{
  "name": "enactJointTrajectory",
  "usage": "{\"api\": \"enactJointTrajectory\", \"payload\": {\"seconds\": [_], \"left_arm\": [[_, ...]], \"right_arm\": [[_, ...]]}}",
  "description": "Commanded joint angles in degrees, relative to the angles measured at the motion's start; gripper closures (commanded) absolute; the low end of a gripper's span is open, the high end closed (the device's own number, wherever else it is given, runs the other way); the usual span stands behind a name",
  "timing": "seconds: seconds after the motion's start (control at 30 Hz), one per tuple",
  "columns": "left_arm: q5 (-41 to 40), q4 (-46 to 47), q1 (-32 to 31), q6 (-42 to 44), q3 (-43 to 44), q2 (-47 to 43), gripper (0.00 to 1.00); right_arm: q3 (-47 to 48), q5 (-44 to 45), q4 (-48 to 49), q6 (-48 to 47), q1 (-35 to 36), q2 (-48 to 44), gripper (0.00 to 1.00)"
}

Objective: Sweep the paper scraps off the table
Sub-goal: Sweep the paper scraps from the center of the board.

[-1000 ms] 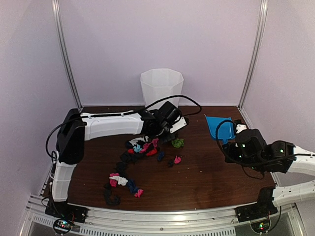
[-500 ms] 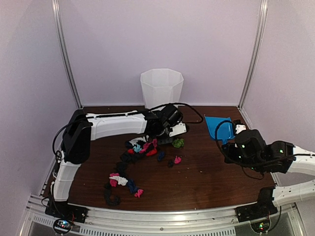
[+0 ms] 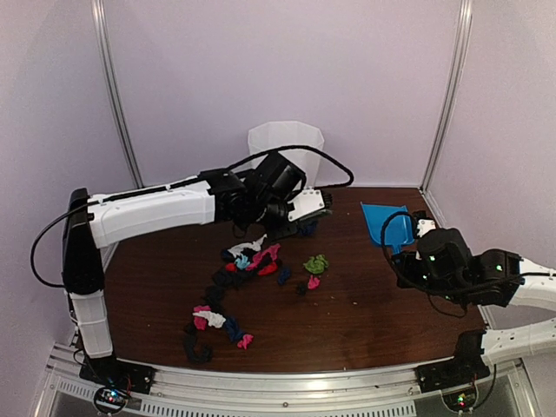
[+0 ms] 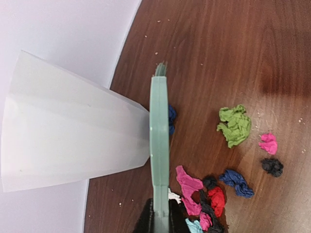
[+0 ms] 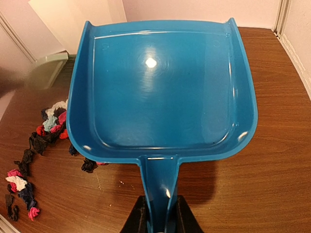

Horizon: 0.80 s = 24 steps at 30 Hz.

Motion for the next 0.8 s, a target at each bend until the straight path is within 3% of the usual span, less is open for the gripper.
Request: {"api": "enactJointTrajectory", "payload": {"seconds": [0.0, 0.37, 0.77], "left_arm": [[-3.48, 5.45, 1.51, 1.37, 1.6, 4.98, 1.0], [-6.22, 12.09, 5.24, 6.7, 11.22, 17.51, 1.0], [-6.3, 7.72, 6.02, 7.05, 16.21, 23.21, 1.0]], "right_arm": [[-0.46, 1.19, 0.63, -0.18, 0.68, -0.56, 1.0], [-0.42, 1.85, 0.53, -0.01, 0.96, -0.34, 1.0], [-0.42, 1.7, 0.7, -0.51, 1.18, -0.04, 1.0]]}}
